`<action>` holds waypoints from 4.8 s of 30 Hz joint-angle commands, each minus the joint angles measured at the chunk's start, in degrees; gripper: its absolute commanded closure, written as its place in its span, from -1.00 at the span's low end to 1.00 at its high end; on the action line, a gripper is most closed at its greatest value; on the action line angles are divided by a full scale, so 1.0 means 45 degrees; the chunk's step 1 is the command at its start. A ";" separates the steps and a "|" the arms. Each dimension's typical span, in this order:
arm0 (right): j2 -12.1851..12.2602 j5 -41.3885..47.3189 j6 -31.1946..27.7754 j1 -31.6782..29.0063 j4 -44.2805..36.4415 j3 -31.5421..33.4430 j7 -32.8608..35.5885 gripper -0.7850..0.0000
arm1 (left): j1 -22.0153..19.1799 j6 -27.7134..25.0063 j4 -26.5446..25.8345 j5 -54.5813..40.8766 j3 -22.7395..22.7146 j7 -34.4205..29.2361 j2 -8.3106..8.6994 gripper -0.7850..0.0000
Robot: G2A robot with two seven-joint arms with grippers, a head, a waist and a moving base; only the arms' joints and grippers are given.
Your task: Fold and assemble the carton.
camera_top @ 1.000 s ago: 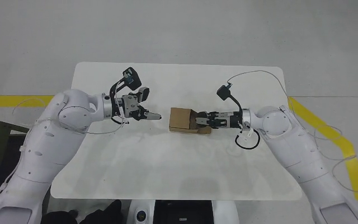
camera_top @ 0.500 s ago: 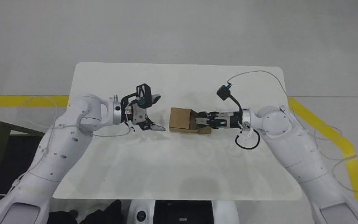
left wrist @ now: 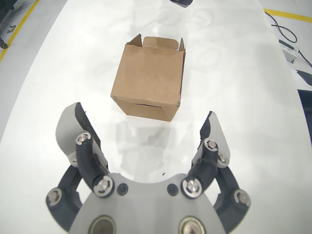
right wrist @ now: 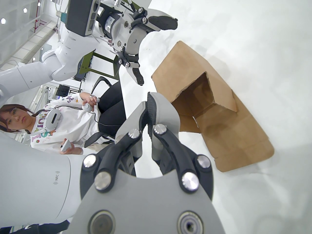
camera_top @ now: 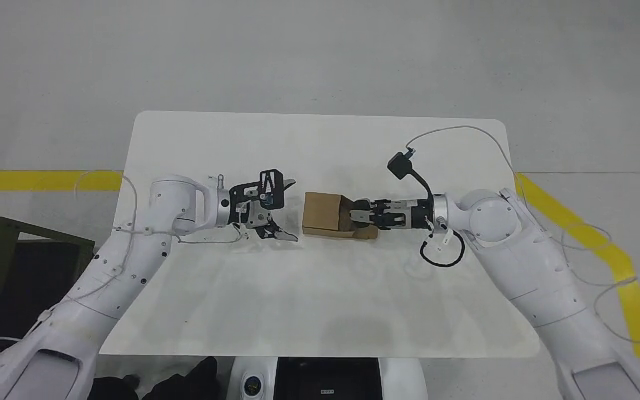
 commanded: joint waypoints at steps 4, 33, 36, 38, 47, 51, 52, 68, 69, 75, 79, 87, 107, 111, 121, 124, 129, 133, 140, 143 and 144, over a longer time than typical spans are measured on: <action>0.0000 0.0000 0.0000 0.0000 0.0000 0.0000 0.0000 1.00 | -0.0035 0.0031 0.0140 0.0123 0.0060 0.0190 -0.0029 -1.00; 0.0369 -0.0364 0.5902 -0.1633 -0.1288 0.0410 0.0830 1.00 | -0.0179 0.0318 0.1339 0.0291 0.0628 0.1248 -0.0476 -1.00; 0.0317 -0.0237 0.5906 -0.1686 -0.1302 0.0282 0.0683 1.00 | -0.0380 0.0364 0.1567 0.0435 0.0885 0.1517 -0.0630 -1.00; 0.0272 -0.0068 0.5781 -0.1705 -0.1251 0.0202 0.0540 1.00 | -0.0508 0.0422 0.1737 0.0523 0.1046 0.1691 -0.0733 -1.00; -0.0014 0.0144 0.5174 -0.1201 -0.0585 -0.0329 0.0007 1.00 | -0.1003 0.0329 0.2589 0.0432 0.1687 0.2547 -0.1209 -1.00; -0.0219 0.0282 0.4688 -0.0891 -0.0051 -0.0729 -0.0303 1.00 | -0.1112 0.0184 0.2825 0.0230 0.1882 0.2713 -0.1385 -1.00; -0.0282 0.0292 0.4581 -0.0790 0.0102 -0.0859 -0.0380 1.00 | -0.1124 0.0173 0.2845 0.0209 0.1906 0.2725 -0.1415 -1.00; -0.1079 0.0013 0.2850 0.0501 0.2176 -0.2123 -0.1109 1.00 | -0.0782 0.0115 0.3011 -0.0094 0.1840 0.2529 -0.1615 -1.00; -0.1088 -0.0010 0.2719 0.0509 0.2218 -0.2104 -0.1134 1.00 | -0.0746 0.0115 0.3009 -0.0124 0.1819 0.2512 -0.1619 -1.00; -0.0915 0.0072 0.2594 0.0283 0.1981 -0.1525 -0.0836 1.00 | -0.0609 0.0181 0.2972 -0.0271 0.1680 0.2306 -0.1640 -1.00; -0.0638 0.0007 0.3214 -0.0058 0.1576 -0.0807 -0.0383 1.00 | -0.0533 0.0235 0.2927 -0.0380 0.1575 0.2181 -0.1657 -1.00; -0.0307 -0.0228 0.3306 -0.0606 0.1202 0.0248 -0.0501 1.00 | -0.0425 0.0206 0.2847 -0.0473 0.1403 0.1985 -0.1687 -1.00; -0.1274 0.0602 0.2643 0.0788 0.2907 -0.1657 -0.0426 1.00 | -0.0279 0.0015 0.2762 -0.0412 0.1122 0.1714 -0.1778 -1.00; -0.1469 0.0825 0.2480 0.0985 0.3227 -0.1946 -0.0394 1.00 | -0.0252 -0.0017 0.2752 -0.0390 0.1078 0.1652 -0.1795 -1.00; -0.1918 0.1313 0.1995 0.1326 0.3962 -0.2528 -0.0279 1.00 | -0.0166 -0.0091 0.2702 -0.0462 0.1034 0.1437 -0.1863 -1.00; -0.2011 0.1405 0.1879 0.1391 0.4150 -0.2611 -0.0226 1.00 | -0.0156 -0.0093 0.2706 -0.0508 0.1017 0.1365 -0.1883 -1.00; -0.2001 0.1525 0.1741 0.1407 0.4329 -0.2412 0.0000 1.00 | -0.0120 -0.0057 0.2735 -0.0589 0.0944 0.1234 -0.1904 -1.00; -0.1814 0.1451 0.1917 0.1218 0.4087 -0.1961 0.0239 1.00 | -0.0073 0.0022 0.2721 -0.0648 0.0857 0.1097 -0.1909 -1.00; -0.1179 0.0943 0.2693 0.0455 0.2916 -0.0519 0.0620 1.00 | 0.0061 0.0216 0.2686 -0.0897 0.0625 0.0768 -0.1898 -1.00; -0.0890 0.0627 0.3124 0.0049 0.2259 0.0169 0.0779 1.00 | 0.0094 0.0267 0.2674 -0.0961 0.0527 0.0635 -0.1886 -1.00; -0.0780 0.0501 0.3344 -0.0130 0.2003 0.0430 0.0874 0.95 | 0.0107 0.0307 0.2668 -0.0985 0.0487 0.0593 -0.1882 -1.00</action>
